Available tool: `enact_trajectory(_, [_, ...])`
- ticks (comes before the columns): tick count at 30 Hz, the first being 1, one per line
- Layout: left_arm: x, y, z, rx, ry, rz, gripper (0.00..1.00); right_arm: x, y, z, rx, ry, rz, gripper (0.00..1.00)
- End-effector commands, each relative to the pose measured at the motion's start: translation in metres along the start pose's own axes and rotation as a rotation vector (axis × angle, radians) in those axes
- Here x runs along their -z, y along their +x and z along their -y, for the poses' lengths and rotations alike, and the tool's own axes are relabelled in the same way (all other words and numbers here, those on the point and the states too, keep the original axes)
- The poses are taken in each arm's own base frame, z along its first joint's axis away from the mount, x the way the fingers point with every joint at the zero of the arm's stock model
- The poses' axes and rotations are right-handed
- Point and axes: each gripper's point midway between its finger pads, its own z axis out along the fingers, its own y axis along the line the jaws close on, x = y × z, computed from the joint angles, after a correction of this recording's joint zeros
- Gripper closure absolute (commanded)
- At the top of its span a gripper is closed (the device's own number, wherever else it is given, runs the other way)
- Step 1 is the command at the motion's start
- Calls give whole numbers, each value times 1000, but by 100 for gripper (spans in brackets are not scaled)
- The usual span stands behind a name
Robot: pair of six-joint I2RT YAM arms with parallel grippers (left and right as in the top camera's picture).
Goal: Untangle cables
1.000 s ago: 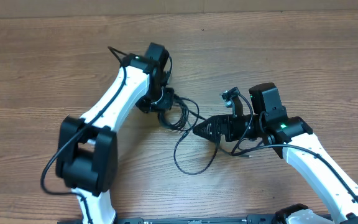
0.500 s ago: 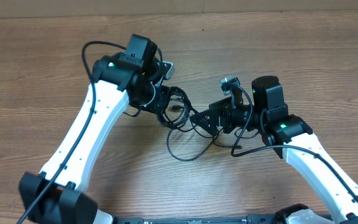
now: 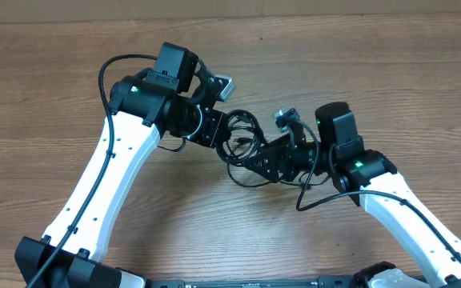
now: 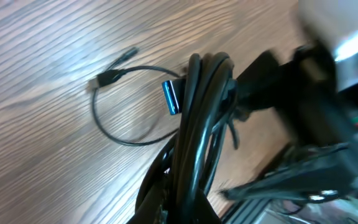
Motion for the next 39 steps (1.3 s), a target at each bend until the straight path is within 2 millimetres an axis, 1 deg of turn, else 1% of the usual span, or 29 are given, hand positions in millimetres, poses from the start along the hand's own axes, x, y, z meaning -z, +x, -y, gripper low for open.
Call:
enact_trajectory(1, [15,-12,31,-67,136,67,96,-4,7,-7,35,-28,-27,47])
enact_trajectory(2, [15,-13,31,-69,135,70,96,-5,8,-8,33,-30,-32,57])
enact_trajectory(3, [15,-13,31,-71,132,73,96,-5,9,-9,33,-32,-35,65])
enact_trajectory(6, [15,-16,26,-74,106,82,96,-6,15,-10,12,-33,-59,83])
enact_trajectory(7, [15,-20,19,-60,67,97,96,-5,23,-9,-17,-29,-85,92])
enact_trajectory(8, [16,-23,13,-39,37,108,96,-5,26,-9,-31,-27,-99,96])
enact_trajectory(10, [18,-30,-5,29,-48,139,96,-4,34,-9,-61,-24,-127,96])
enact_trajectory(13, [26,-39,-38,184,-208,199,96,-3,44,-9,-98,-19,-163,96])
enact_trajectory(14, [31,-40,-53,265,-279,227,96,-2,48,-9,-114,-18,-178,96])
enact_trajectory(16, [37,-40,-69,362,-357,261,96,-1,52,-9,-128,-15,-192,96])
enact_trajectory(18, [43,-40,-82,455,-419,296,96,-1,54,-9,-139,-14,-202,96])
enact_trajectory(20, [46,-39,-88,493,-450,314,96,0,57,-8,-147,-9,-210,96])
enact_trajectory(22, [49,-39,-93,504,-476,324,95,0,60,-3,-157,22,-222,96])
enact_trajectory(26, [59,-38,-109,520,-562,349,96,5,72,18,-196,158,-258,96])
enact_trajectory(29, [73,-34,-127,539,-665,372,96,15,82,50,-303,376,-265,96])
enact_trajectory(31, [82,-30,-140,561,-718,382,96,27,86,73,-401,545,-242,96])
enact_trajectory(33, [89,-27,-150,589,-734,390,96,42,90,93,-495,708,-204,96])
enact_trajectory(34, [92,-25,-155,609,-728,391,96,47,92,98,-525,755,-189,96])
enact_trajectory(36, [92,-23,-158,640,-677,386,96,56,92,107,-577,836,-152,96])
enact_trajectory(38, [88,-25,-154,638,-580,367,96,57,90,110,-600,856,-125,96])
enact_trajectory(39, [83,-29,-146,589,-494,348,96,57,88,111,-603,856,-115,96])
